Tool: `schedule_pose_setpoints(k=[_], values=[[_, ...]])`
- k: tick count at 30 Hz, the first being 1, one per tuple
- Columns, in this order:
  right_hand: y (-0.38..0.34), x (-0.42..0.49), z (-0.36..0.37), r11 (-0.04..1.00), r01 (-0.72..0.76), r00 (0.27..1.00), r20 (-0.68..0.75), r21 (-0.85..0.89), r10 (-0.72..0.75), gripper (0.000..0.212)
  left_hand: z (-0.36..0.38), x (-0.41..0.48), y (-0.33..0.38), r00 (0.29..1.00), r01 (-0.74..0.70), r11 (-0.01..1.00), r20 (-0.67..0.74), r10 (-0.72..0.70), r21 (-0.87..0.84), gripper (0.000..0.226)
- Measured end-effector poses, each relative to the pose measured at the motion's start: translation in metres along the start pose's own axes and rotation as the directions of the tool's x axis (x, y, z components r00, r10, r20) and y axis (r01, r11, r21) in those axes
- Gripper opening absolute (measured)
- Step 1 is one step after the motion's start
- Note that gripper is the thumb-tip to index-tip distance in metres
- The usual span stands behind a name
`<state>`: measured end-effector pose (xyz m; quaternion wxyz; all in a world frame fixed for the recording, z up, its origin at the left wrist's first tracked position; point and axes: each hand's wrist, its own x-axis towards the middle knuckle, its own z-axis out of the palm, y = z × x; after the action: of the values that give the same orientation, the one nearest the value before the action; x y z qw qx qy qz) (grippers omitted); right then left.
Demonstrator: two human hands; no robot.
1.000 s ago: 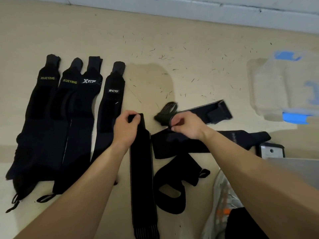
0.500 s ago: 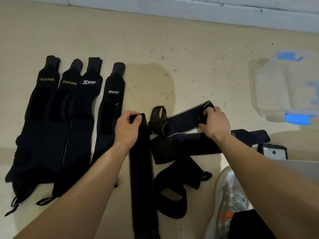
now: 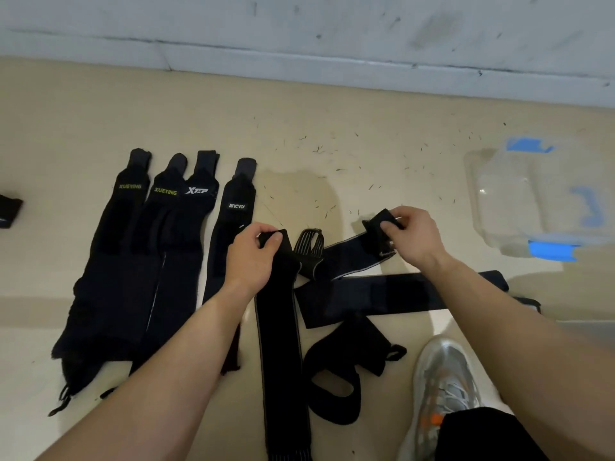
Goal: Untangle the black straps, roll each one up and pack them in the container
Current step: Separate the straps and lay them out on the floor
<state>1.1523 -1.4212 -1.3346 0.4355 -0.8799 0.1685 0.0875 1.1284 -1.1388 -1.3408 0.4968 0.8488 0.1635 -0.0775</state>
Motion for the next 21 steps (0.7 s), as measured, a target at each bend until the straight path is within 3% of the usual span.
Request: schedule_pose_setpoints(k=[6,11,16,21], values=[[-0.084,-0.033,-0.037,0.959,0.023,0.987,0.148,0.281,-0.067,0.01,-0.046,-0.029,0.061,0.998,-0.021,0.999,0.062,0.024,-0.049,0.012],[-0.157,-0.07,-0.069,0.947,0.079,0.962,0.227,0.312,-0.155,0.017,-0.093,-0.059,0.115,0.988,-0.102,0.993,0.11,0.108,-0.054,0.007],[-0.219,-0.113,-0.105,0.904,0.274,0.926,0.163,0.329,-0.34,0.015,-0.137,-0.089,0.168,0.984,-0.149,0.984,0.082,0.157,-0.097,0.012],[-0.273,-0.159,-0.145,0.829,0.358,0.906,0.053,0.43,-0.419,0.022,-0.176,-0.121,0.215,0.977,-0.206,0.974,0.045,0.21,-0.091,0.026]])
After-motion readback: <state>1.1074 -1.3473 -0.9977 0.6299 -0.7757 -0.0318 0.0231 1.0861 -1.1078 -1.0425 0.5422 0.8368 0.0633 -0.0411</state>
